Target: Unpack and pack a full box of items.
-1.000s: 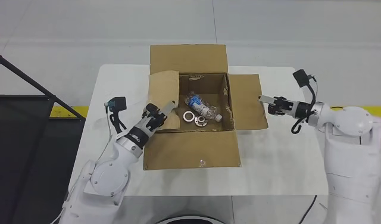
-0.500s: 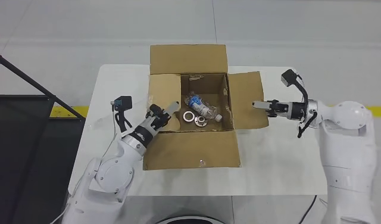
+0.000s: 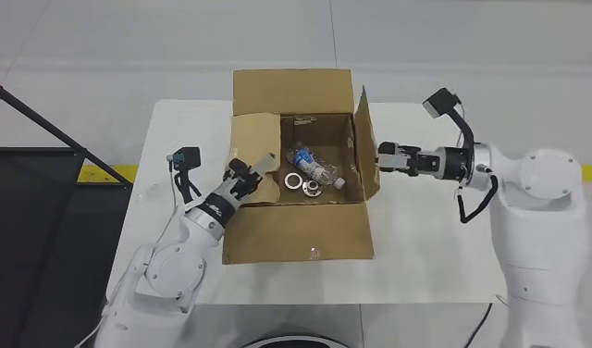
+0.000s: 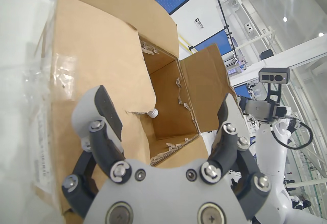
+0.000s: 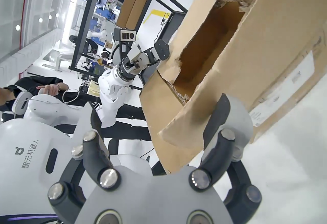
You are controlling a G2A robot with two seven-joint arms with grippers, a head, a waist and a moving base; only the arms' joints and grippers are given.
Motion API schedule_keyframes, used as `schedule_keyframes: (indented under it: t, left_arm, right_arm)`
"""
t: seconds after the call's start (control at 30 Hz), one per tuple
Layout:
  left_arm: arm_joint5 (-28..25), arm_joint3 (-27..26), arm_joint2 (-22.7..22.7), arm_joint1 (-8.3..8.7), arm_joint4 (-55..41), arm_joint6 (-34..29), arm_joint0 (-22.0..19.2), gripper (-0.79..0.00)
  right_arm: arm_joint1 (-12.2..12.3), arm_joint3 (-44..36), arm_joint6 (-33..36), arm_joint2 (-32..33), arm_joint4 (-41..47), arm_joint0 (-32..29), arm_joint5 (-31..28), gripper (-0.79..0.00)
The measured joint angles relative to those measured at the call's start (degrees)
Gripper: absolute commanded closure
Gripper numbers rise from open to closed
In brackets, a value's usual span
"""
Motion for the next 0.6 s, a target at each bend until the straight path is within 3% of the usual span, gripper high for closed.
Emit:
schedule_keyframes:
  t: [0.23,0.47,0.6]
  left_arm:
    - [-0.2,-3.9,-2.1,0.01,-1.5,3.1,1.7,-0.785]
    - [-1.4,-8.7,-9.3,0.19,-8.4,4.8,6.0,-0.785]
    - [-5.2,-10.2,-14.9,0.4,-15.8,2.7,9.9,-0.785]
  right_arm:
    - [-0.3,-2.0,-4.5,-6.7,-1.7,0.2,-0.7,-0.785]
    - [-0.5,-0.5,-6.3,-11.8,-3.7,1.5,-2.6,-0.785]
    - [-0.5,-0.1,-8.1,-14.3,-6.0,1.4,-3.5,-0.785]
